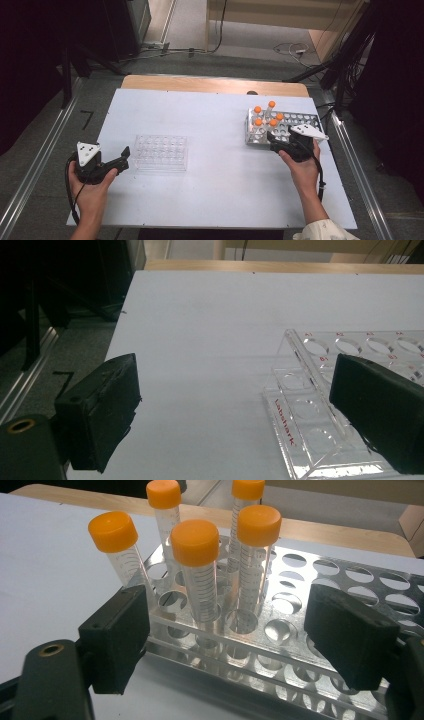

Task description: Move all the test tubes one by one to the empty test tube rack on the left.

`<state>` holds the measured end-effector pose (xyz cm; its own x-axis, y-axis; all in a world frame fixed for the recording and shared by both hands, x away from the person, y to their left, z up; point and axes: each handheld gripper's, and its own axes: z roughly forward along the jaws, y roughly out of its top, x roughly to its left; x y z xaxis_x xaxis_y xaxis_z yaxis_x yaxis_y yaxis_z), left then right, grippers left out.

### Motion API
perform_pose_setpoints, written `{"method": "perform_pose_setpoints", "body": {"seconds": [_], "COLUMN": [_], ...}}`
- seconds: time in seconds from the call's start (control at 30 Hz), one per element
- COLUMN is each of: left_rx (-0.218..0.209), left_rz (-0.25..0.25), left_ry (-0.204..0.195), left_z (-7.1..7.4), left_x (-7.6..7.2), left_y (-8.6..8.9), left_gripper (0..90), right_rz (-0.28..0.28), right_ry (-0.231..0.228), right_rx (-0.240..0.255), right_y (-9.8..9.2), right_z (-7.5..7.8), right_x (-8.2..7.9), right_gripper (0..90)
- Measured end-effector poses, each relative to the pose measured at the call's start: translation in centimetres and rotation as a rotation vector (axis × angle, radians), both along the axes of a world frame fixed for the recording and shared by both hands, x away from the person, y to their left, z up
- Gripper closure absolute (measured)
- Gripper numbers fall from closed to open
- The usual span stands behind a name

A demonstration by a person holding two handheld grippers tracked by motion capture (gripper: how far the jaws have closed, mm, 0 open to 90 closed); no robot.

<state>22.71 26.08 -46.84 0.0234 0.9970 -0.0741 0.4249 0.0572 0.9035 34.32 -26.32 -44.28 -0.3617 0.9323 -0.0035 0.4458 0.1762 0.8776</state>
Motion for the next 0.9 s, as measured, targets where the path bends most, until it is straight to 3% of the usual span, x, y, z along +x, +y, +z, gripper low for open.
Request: {"method": "perform_pose_setpoints", "body": {"seconds": [0.43,0.9], "left_rx": [-0.004,-0.002], "left_rz": [-0.001,-0.004], "left_ry": [0.0,0.002], "left_z": [0.0,-0.1], "left_x": [0.0,0.0], "left_y": [0.0,0.0], "left_gripper": [6.9,6.9], "right_rz": [-0.004,0.05], "right_ry": [-0.007,-0.025], "right_rx": [0.004,-0.003], "right_y": [0.1,0.9], "right_z": [-0.5,-0.9], "right_x": [0.9,1.3], "right_gripper": [29.4,57.7]}}
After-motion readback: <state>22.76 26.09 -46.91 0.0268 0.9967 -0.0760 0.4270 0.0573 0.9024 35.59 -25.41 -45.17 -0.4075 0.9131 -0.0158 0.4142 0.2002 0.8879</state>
